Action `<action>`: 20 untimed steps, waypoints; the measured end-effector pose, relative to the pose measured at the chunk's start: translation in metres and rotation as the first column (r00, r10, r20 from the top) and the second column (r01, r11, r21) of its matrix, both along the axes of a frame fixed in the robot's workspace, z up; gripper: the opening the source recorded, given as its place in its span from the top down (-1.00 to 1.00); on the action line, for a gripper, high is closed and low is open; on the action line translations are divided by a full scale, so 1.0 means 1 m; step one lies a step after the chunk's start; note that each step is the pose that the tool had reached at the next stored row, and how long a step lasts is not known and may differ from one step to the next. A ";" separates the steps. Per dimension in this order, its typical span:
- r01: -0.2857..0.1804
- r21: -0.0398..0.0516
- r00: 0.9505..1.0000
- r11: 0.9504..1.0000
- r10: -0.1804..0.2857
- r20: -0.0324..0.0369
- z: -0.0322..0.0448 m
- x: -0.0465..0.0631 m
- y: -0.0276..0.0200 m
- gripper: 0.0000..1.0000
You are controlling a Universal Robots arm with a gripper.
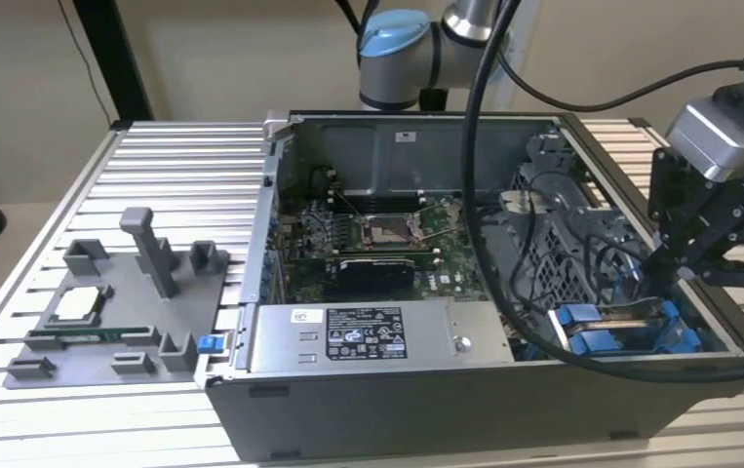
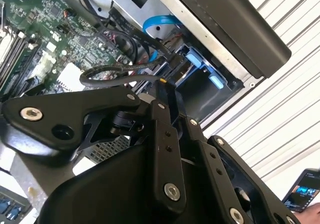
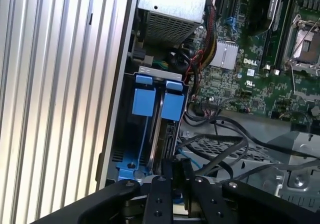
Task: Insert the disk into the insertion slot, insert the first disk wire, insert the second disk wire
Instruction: 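Insert the first disk wire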
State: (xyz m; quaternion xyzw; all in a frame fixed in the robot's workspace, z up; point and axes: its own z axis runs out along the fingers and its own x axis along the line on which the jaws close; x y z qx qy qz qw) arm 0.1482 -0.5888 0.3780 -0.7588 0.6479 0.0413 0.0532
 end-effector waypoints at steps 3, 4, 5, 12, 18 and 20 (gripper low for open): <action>0.001 0.000 1.000 1.000 -0.001 -0.003 0.0000 0.000 -0.0038 1.00; 0.004 -0.001 1.000 1.000 -0.004 -0.003 -0.0002 0.000 -0.0051 1.00; 0.008 -0.001 1.000 1.000 -0.008 -0.004 -0.0006 0.000 -0.0057 1.00; 0.039 -0.008 0.999 0.999 -0.039 -0.003 -0.0111 0.000 -0.0062 1.00; 0.072 -0.012 0.997 0.997 -0.072 -0.005 -0.0195 0.000 -0.0059 1.00; 0.083 -0.012 0.997 0.997 -0.083 -0.009 -0.0218 0.000 -0.0055 1.00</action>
